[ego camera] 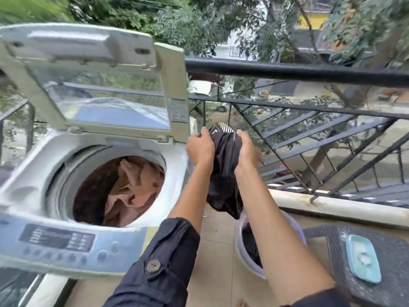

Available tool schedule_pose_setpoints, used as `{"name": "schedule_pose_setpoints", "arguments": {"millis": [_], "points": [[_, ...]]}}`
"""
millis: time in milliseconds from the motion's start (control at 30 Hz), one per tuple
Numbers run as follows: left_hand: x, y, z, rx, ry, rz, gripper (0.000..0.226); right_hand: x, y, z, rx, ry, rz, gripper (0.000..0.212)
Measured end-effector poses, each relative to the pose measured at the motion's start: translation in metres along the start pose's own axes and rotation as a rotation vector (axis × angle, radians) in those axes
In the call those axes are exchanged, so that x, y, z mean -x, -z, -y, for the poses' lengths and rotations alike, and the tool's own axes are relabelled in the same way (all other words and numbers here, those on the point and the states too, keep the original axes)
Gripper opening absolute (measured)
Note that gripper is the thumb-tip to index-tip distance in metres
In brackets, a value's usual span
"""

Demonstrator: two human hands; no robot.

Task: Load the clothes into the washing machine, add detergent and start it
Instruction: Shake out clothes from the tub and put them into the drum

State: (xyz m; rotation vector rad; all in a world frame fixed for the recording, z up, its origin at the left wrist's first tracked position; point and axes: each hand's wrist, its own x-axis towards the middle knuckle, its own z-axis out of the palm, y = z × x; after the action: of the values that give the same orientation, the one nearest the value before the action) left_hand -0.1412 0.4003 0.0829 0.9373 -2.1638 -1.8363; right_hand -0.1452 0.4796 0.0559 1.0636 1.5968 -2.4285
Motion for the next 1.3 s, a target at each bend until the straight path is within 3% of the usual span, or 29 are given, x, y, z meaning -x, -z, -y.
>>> {"name": "schedule_pose_setpoints", "arguments": {"millis": [100, 267, 600, 700, 800, 1067, 1167, 1300], "points": [[-0.035, 0.051, -0.006, 0.003, -0.015, 0.002, 0.039, 0.024, -0.053, -0.013, -0.027, -0.005, 0.060, 0.027], [-0.084, 0.137, -0.020, -0.028, -0.067, -0.055, 0.047, 0.061, -0.138, -0.041, -0.134, -0.059, 0.299, 0.022], [-0.154, 0.246, -0.025, 0.039, -0.073, -0.199, 0.044, 0.098, -0.248, -0.090, -0.095, -0.182, 0.569, 0.031], [-0.164, 0.261, -0.009, 0.007, -0.065, -0.242, 0.047, 0.097, -0.262, -0.108, -0.044, -0.193, 0.546, 0.033], [-0.169, 0.265, 0.016, 0.010, -0.025, -0.241, 0.037, 0.095, -0.263, -0.126, 0.010, -0.209, 0.498, 0.032], [-0.179, 0.262, 0.072, -0.074, 0.258, -0.111, 0.021, 0.076, -0.244, -0.162, 0.468, -0.252, 0.358, 0.022], [-0.177, 0.251, 0.086, -0.035, 0.357, -0.090, 0.039, 0.075, -0.233, -0.167, 0.607, -0.312, 0.366, 0.016], [-0.178, 0.234, 0.090, -0.060, 0.347, -0.085, 0.041, 0.066, -0.224, -0.167, 0.669, -0.282, 0.345, 0.035]]}}
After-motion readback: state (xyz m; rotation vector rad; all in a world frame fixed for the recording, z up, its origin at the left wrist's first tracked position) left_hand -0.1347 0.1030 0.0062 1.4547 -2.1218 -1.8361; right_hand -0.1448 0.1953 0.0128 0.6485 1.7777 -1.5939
